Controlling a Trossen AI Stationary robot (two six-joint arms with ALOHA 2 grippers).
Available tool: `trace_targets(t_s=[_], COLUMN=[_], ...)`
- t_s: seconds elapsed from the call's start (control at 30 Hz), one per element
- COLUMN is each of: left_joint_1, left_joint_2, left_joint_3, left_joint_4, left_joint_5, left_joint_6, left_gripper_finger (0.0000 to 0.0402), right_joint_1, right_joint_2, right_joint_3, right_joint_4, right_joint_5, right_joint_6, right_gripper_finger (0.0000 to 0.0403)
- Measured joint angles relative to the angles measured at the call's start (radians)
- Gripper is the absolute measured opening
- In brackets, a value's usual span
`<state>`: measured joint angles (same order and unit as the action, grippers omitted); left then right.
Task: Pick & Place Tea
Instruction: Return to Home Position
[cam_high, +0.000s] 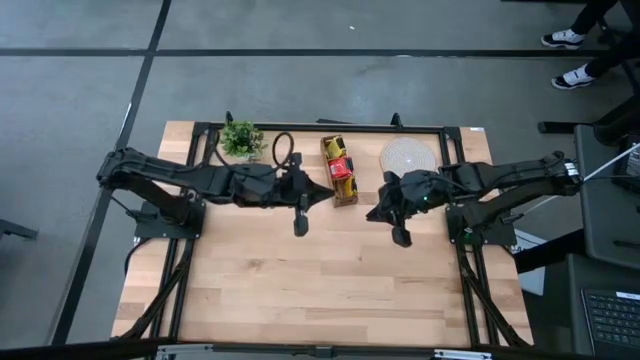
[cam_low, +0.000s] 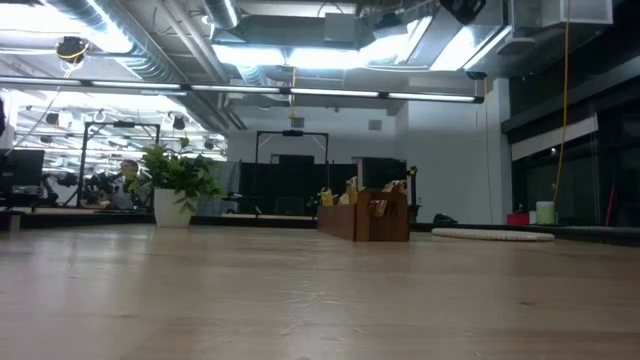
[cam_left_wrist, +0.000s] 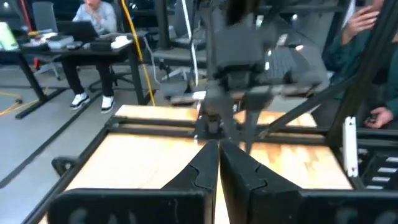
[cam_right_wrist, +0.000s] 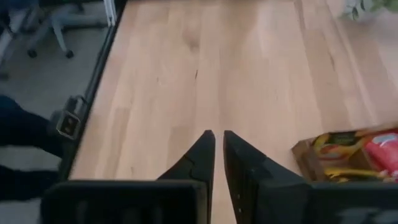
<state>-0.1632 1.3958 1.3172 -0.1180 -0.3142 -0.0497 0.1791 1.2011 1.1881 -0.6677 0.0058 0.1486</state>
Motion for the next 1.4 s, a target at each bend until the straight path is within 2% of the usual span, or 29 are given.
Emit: trace_targets(t_s=[0.13, 0.27, 0.37, 0.5, 0.67, 0.77, 0.9, 1.0, 1.1, 1.23, 1.4], left_joint_1=[0.027, 0.038, 0.037, 0.037, 0.037, 0.038, 0.036, 0.036, 0.036, 0.036, 0.037], left_joint_2=[-0.014, -0.047, -0.092, -0.177, -0.32, -0.417, -0.535, -0.609, -0.675, -0.749, -0.819], left_joint_3=[-0.102, -0.225, -0.323, -0.44, -0.579, -0.664, -0.743, -0.799, -0.864, -0.932, -0.983], left_joint_4=[0.117, 0.264, 0.325, 0.386, 0.425, 0.435, 0.426, 0.42, 0.42, 0.406, 0.394], left_joint_5=[0.012, 0.089, 0.102, 0.094, -0.009, -0.031, 0.001, -0.008, -0.009, -0.009, -0.052], left_joint_6=[-0.023, 0.021, 0.006, 0.017, -0.014, 0.006, 0.053, 0.04, 0.037, 0.037, 0.037], left_gripper_finger=[0.0015, 0.0014, 0.0011, 0.0008, 0.0011, 0.0013, 0.001, 0.0008, 0.0011, 0.0013, 0.0008], right_joint_1=[0.0, 0.0, -0.008, -0.026, -0.054, -0.065, -0.073, -0.074, -0.074, -0.074, -0.077], right_joint_2=[0.0, 0.0, 0.0, 0.0, 0.0, -0.017, -0.053, -0.078, -0.117, -0.191, -0.324], right_joint_3=[0.0, 0.0, 0.0, 0.0, -0.007, -0.104, -0.334, -0.485, -0.585, -0.666, -0.764], right_joint_4=[0.023, 0.071, 0.097, 0.138, 0.157, 0.322, 0.712, 0.892, 0.969, 0.986, 0.984], right_joint_5=[0.009, 0.076, 0.083, 0.082, 0.094, 0.092, 0.085, 0.074, 0.041, 0.0, 0.055], right_joint_6=[0.084, 0.08, 0.066, 0.052, -0.007, -0.025, -0.022, 0.008, 0.057, 0.052, 0.049], right_gripper_finger=[0.0037, 0.0036, 0.0039, 0.0038, 0.0034, 0.0035, 0.0035, 0.0036, 0.0036, 0.0036, 0.0036])
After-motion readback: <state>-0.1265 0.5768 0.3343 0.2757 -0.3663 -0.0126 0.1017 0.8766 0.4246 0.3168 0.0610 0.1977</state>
